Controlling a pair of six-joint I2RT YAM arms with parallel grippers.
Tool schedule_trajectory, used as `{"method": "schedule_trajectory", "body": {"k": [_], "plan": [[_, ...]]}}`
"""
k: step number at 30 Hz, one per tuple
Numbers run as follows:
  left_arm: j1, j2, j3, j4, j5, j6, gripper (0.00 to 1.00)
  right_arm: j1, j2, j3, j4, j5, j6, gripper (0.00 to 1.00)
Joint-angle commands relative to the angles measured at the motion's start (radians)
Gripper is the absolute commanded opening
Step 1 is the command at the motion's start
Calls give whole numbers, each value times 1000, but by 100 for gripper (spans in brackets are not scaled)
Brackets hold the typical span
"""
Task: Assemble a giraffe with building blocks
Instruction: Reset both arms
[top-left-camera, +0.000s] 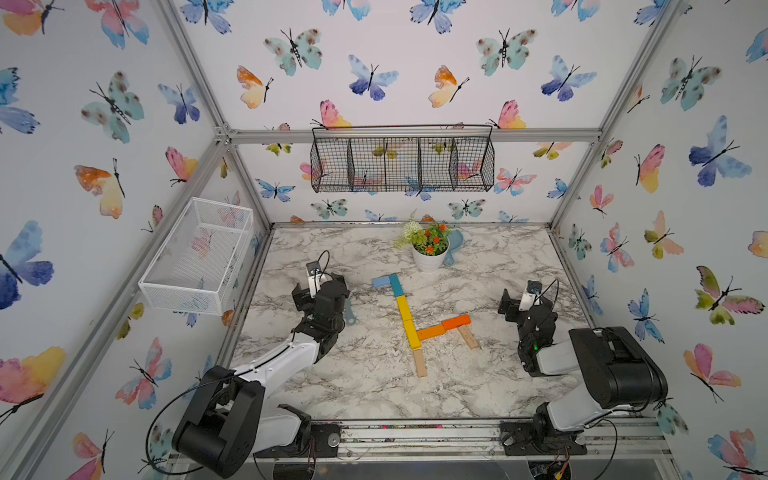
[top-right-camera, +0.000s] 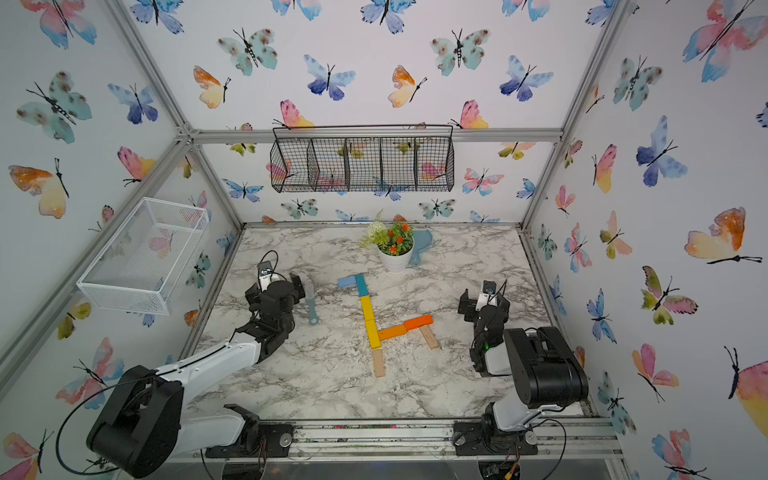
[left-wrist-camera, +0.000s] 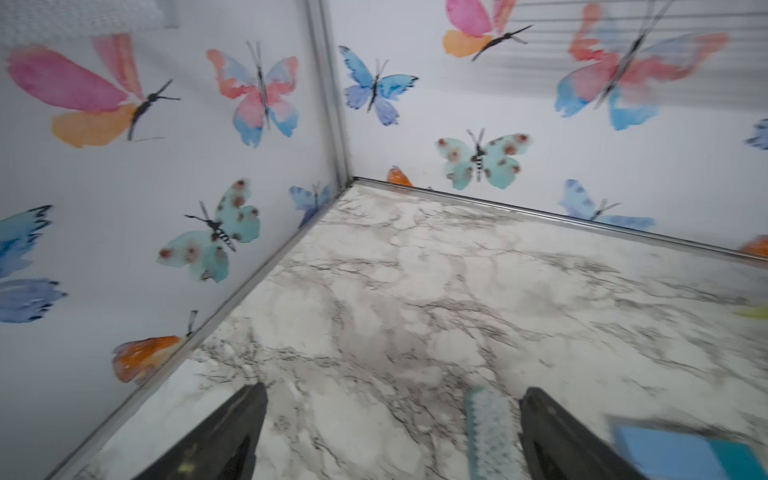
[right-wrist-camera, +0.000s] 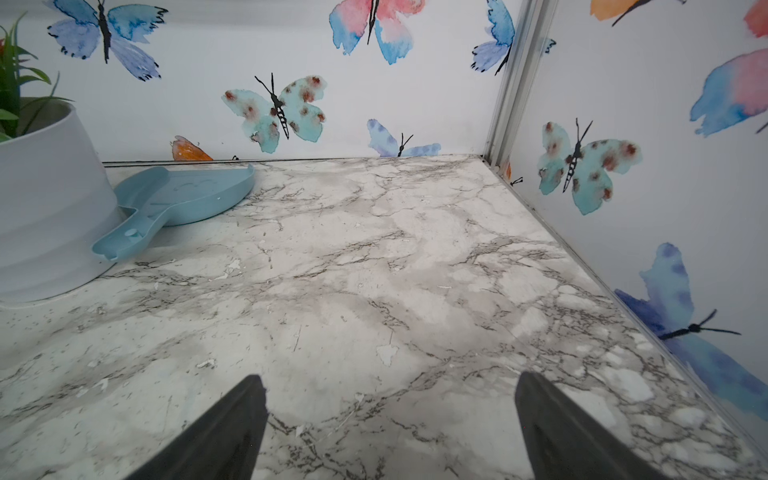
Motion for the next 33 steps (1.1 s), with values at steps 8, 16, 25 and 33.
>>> {"method": "schedule_trajectory", "body": {"k": [8, 16, 25, 33], "plan": [[213, 129, -470, 949, 381, 208, 98, -1, -8, 13, -3, -11, 2, 98], [277, 126, -347, 669, 474, 157, 98, -1, -7, 13, -3, -11, 2, 98], [276, 124, -345, 660, 474, 159, 98, 0, -6, 13, -1, -13, 1, 98], [276, 125, -344, 658, 475, 159, 98, -1, -6, 12, 0, -13, 1, 98]]}}
